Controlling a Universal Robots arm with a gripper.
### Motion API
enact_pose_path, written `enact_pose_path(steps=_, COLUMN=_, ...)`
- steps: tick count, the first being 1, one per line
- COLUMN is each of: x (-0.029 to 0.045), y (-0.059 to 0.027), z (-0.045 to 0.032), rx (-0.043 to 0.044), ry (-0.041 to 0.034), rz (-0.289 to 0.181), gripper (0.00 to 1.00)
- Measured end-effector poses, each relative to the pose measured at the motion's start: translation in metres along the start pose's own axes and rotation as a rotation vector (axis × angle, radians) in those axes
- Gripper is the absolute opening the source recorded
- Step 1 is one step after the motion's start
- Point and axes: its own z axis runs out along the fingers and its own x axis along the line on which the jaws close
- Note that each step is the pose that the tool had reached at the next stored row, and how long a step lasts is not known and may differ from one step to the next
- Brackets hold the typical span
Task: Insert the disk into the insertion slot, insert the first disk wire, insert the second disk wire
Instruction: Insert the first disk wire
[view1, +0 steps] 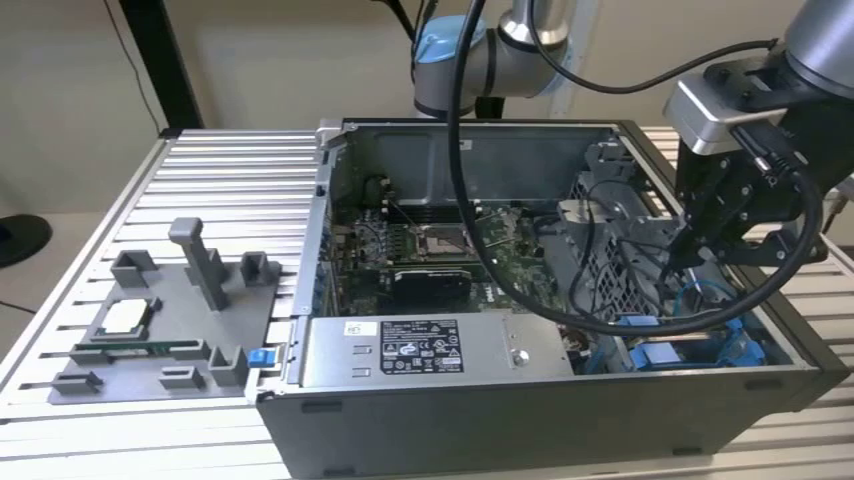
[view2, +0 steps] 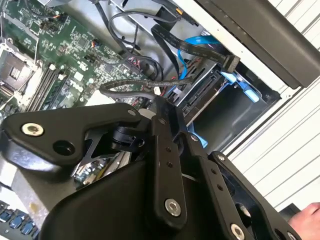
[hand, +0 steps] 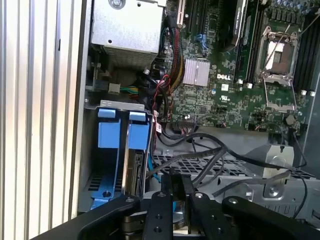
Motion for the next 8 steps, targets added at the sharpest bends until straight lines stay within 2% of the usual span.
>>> enact_pose_path(steps=8, x=0.0008, y=-0.0007, z=0.0014, rx=0.0, ry=-0.0002, rz=0.0, gripper=0.0)
